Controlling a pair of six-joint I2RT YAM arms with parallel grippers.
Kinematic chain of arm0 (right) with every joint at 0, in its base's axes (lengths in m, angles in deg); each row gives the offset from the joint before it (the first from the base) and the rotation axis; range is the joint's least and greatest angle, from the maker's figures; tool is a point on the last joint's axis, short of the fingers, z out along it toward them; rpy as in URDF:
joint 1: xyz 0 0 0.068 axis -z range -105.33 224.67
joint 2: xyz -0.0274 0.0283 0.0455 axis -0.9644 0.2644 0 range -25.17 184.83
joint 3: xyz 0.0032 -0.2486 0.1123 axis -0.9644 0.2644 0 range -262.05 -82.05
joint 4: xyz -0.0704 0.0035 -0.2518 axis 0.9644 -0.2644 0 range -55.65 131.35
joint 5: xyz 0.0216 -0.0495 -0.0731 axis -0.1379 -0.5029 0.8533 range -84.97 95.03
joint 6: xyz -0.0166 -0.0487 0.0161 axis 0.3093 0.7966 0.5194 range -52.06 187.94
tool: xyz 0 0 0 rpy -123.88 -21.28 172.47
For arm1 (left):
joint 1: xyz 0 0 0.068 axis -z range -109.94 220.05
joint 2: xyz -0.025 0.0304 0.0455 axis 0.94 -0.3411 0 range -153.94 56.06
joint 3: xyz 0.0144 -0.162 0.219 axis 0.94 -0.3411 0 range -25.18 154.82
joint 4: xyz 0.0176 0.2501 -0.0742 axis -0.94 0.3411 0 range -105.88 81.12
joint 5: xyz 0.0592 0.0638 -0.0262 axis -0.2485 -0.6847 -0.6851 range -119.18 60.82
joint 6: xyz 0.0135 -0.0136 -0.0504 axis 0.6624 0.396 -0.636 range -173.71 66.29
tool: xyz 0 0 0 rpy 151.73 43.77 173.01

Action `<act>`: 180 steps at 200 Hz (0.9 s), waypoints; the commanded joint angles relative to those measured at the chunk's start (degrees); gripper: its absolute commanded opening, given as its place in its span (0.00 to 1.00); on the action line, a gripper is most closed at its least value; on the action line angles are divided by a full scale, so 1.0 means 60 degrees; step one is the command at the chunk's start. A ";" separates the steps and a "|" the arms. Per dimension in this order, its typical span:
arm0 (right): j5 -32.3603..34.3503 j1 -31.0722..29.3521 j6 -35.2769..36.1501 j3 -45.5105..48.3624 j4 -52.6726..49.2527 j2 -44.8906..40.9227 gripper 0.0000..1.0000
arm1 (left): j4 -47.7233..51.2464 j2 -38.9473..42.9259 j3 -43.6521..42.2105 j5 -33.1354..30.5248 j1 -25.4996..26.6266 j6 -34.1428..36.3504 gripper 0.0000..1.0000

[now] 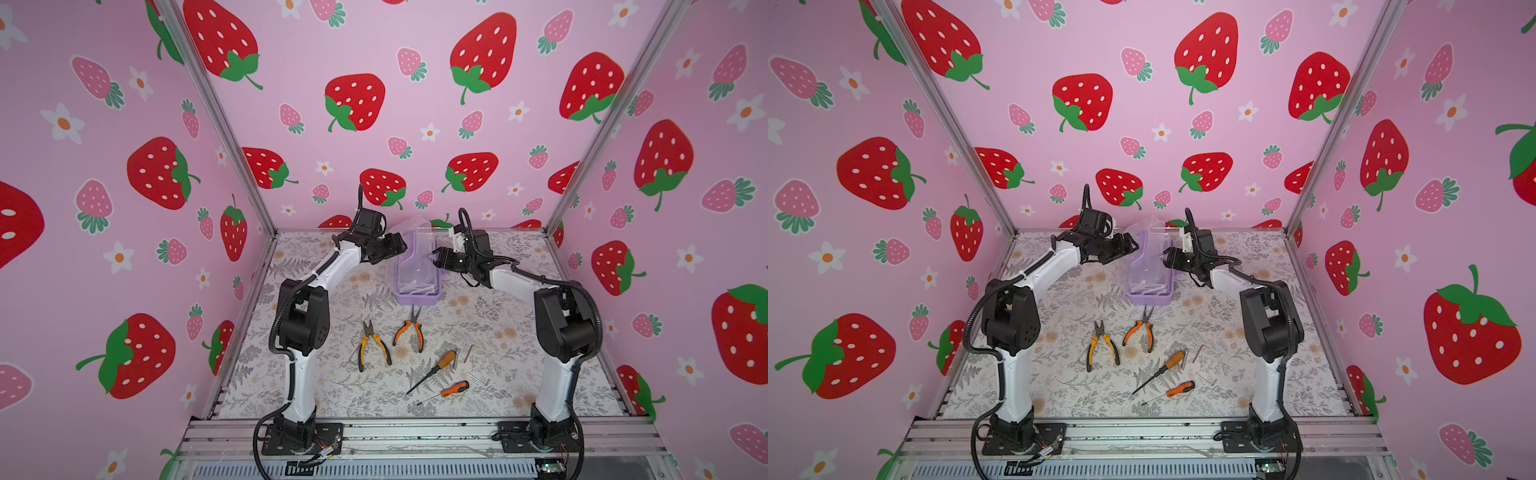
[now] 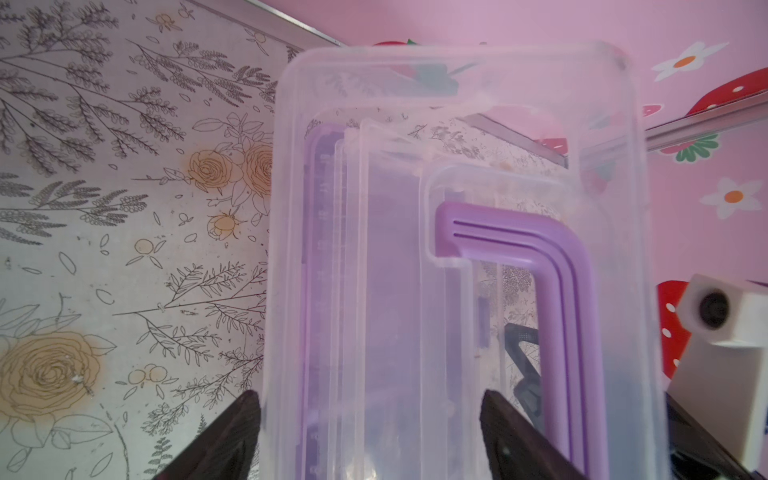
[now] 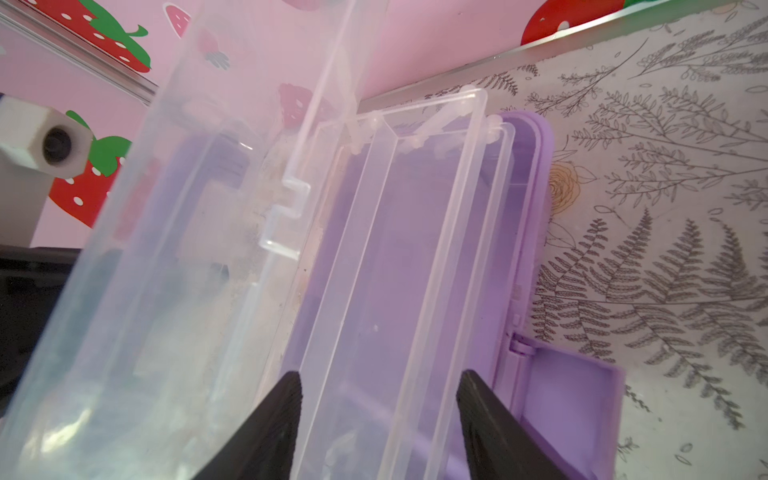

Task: Pack the tool kit
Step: 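Lift the clear lid with the left gripper while the right holds the base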

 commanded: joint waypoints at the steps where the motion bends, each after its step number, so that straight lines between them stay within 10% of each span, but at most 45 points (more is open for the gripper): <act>1: 0.0018 -0.0244 0.0300 -0.0433 -0.0197 -0.0445 0.64 | 0.0482 0.0455 0.0116 -0.0386 0.0262 0.0230 0.99; 89: -0.0204 -0.0412 0.0234 -0.0946 -0.0150 -0.0323 0.65 | 0.1593 0.1772 0.0476 -0.4325 0.1474 0.1385 0.99; 180: -0.1227 -0.0448 -0.0374 -0.1258 0.0532 -0.0020 0.64 | 0.2125 0.1768 0.0610 -0.3378 0.2081 0.1414 0.99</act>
